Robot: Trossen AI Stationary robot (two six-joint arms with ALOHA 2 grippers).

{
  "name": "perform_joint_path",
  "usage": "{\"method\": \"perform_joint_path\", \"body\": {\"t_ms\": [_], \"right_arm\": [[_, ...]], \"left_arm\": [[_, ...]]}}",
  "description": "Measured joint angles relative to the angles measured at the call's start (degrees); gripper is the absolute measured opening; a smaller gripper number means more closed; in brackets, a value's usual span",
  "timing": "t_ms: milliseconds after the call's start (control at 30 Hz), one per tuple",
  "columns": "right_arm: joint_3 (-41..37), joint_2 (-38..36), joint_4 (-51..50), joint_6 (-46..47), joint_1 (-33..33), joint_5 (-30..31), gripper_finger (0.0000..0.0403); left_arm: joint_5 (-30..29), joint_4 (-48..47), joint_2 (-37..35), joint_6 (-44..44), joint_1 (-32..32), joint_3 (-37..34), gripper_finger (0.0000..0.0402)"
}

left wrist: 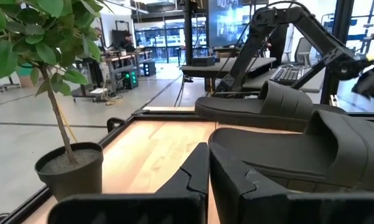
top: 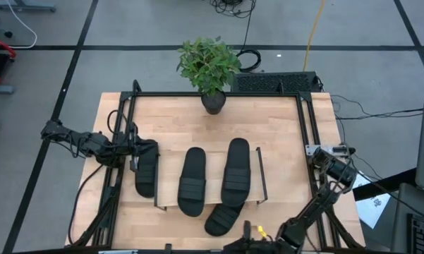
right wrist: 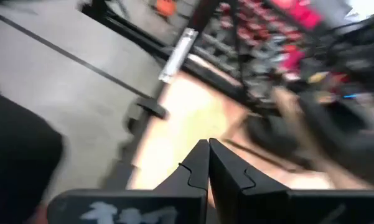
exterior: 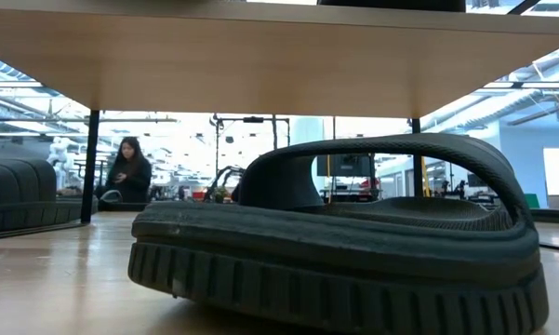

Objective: Pick and place slides into the shelf
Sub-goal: Put the black slipper under the shelf

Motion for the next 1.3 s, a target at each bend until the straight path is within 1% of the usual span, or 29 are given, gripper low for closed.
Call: {"method": "perform_joint_path", "body": {"t_ms": [67, 133, 233, 333, 400, 500, 567, 700, 867, 1000, 1067, 1167, 1300], "right_arm": [[1.3, 1.6, 1.6, 1.9, -0.7, -5.0, 0.0000], [4.0, 3.6, 0.9, 2.1, -0.7, -5.8, 0.0000], [7.3, 5.9, -3.6, 3.4, 0.2, -1.9, 0.0000], [9.2, 7.6, -5.5, 6.2, 0.9, 1.5, 0.0000], [9.4, 8.3, -5.7, 7.6, 1.2, 4.4, 0.0000], [9.4, 8.9, -7.7, 10.0, 1.3, 6.8, 0.0000], [9.4, 8.9, -7.9, 10.5, 1.5, 10.1, 0.0000], [9.4, 8.8, -7.5, 13.0, 1.6, 14.3, 0.0000], [9.4, 8.8, -7.9, 16.3, 1.7, 17.8, 0.0000], [9.4, 8.9, -9.0, 19.9, 1.6, 16.9, 0.0000], [9.4, 9.6, -7.5, 20.9, 1.6, 16.8, 0.0000], [9.4, 11.1, -7.4, 21.9, 2.0, 18.6, 0.0000], [9.4, 12.4, -7.7, 22.3, 2.5, 23.3, 0.0000]], "left_arm": [[0.0, -0.7, 0.0, -0.9, 0.0, 0.0, 0.0017], [0.0, -1.5, 0.0, -1.3, 0.0, 0.0, 0.0017], [0.0, -2.3, 0.0, -1.7, 0.0, 0.0, 0.0017], [0.0, -2.1, 0.0, -2.2, 0.0, 0.0, 0.0017], [0.0, -2.1, 0.0, -2.3, 0.0, 0.0, 0.0017], [0.0, -2.1, 0.0, -2.3, 0.0, 0.0, 0.0017], [0.0, -2.1, 0.0, -2.3, 0.0, 0.0, 0.0017], [0.0, -2.1, 0.0, -2.5, 0.0, 0.0, 0.0017], [0.0, -2.4, 0.0, -2.9, 0.0, 0.0, 0.0017], [0.0, -2.4, 0.0, -3.3, 0.0, 0.0, 0.0017], [0.1, -2.5, 0.0, -3.7, 0.0, 0.0, 0.0017], [0.1, -2.6, 0.0, -3.9, 0.0, 0.0, 0.0017], [0.1, -3.4, 0.0, -4.5, 0.0, 0.0, 0.0017]]}}
